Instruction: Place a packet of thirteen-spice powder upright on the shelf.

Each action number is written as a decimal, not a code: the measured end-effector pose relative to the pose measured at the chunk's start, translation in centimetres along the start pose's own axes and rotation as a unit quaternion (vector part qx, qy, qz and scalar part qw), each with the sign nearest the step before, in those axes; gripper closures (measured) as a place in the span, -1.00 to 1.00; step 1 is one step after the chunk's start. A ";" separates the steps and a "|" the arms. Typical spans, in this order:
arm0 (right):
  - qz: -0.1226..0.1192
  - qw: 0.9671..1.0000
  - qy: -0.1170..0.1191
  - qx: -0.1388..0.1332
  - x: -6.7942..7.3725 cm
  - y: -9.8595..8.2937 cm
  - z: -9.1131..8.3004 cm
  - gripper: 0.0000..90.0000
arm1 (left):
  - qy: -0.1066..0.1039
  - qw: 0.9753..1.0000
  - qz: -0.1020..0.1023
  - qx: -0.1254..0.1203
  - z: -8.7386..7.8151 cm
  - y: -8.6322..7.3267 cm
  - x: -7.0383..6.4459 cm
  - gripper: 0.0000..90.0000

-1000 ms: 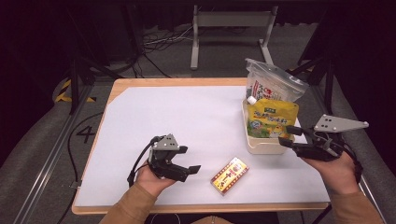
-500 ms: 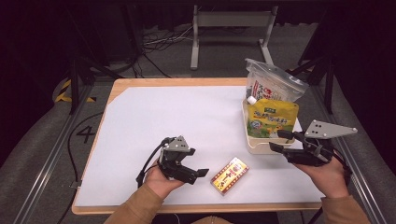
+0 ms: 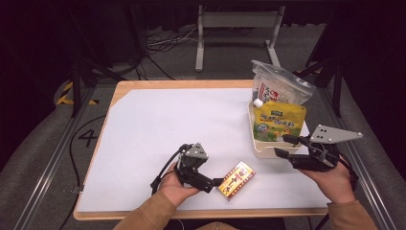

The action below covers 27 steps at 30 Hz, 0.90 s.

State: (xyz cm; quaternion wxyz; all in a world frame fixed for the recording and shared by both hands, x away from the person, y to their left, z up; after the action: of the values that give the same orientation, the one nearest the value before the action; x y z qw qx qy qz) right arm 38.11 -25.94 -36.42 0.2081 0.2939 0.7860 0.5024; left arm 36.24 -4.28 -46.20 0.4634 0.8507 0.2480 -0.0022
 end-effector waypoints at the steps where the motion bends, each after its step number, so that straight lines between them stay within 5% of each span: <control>1: 0.000 1.000 0.000 0.001 0.0 0.0 0.0 -0.07 | -0.004 1.000 -0.002 0.001 0.4 0.0 -0.2 -0.88; 17: 0.004 1.000 0.007 0.001 0.3 -0.3 0.3 -0.11 | -0.013 0.999 0.020 0.042 3.9 -0.5 -1.7 -0.94; 27: 0.007 1.000 0.016 -0.001 0.5 -0.4 0.6 -0.12 | 0.000 0.998 0.032 0.059 5.8 -1.4 -2.0 -0.95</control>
State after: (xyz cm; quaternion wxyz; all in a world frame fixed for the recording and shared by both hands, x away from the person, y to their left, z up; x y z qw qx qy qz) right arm 37.99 -25.34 -37.00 0.1920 0.2913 0.7866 0.5094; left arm 35.16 -9.06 -50.14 0.4119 0.8842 0.2203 -0.0018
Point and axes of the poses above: each handheld gripper's, and its own axes: z roughly forward along the jaws, y roughly out of its top, x roughly to its left, the point moved 10 cm from there along z, roughly forward along the jaws, and after that the axes turned 5 degrees about -x, right-handed, at the moved point
